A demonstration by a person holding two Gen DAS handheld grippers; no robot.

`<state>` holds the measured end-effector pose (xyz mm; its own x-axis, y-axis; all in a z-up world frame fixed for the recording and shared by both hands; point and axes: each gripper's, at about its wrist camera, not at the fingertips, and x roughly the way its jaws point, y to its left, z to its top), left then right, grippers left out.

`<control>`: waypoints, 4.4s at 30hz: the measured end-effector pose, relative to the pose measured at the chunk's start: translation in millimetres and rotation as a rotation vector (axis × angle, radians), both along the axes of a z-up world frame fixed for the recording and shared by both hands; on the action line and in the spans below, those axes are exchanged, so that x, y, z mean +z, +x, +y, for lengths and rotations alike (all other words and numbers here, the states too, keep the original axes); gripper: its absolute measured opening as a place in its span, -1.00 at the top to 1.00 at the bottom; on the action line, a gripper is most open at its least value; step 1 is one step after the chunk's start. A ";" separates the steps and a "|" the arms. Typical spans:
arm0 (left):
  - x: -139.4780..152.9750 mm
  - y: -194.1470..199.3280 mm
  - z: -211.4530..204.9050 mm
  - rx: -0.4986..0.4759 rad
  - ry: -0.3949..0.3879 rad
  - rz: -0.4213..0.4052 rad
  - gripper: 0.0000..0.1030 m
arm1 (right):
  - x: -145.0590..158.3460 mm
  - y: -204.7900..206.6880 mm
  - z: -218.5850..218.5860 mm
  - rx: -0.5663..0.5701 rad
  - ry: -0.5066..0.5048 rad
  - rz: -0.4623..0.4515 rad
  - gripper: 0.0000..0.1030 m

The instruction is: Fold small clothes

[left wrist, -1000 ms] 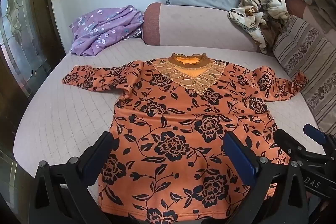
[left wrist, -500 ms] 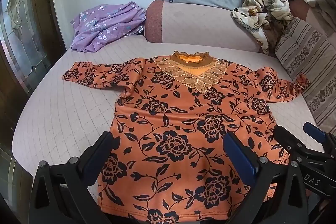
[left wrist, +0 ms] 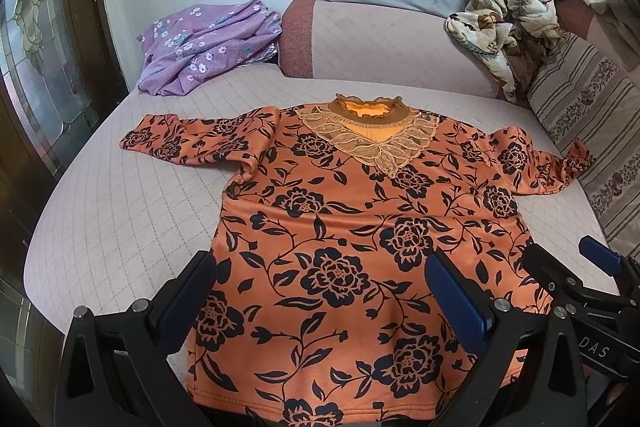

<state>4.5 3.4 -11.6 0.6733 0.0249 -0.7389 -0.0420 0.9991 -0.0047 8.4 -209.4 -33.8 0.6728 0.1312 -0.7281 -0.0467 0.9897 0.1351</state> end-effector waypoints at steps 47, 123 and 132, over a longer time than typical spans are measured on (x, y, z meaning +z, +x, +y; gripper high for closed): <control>-1.3 3.6 4.1 0.010 -0.004 0.013 -1.00 | 0.4 3.9 1.3 0.009 -0.019 0.016 -1.00; -144.3 85.5 258.7 0.675 -0.036 0.109 -1.00 | -31.0 280.2 86.6 0.320 0.439 0.039 0.75; -144.8 87.2 257.6 0.684 -0.027 0.108 -1.00 | -85.6 276.5 92.2 0.304 0.447 0.197 -0.53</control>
<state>91.7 261.0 -156.4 0.4353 0.3981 -0.8075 -0.6644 0.7473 0.0103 285.0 -117.2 -119.4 0.4139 0.6217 -0.6650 -0.2519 0.7802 0.5726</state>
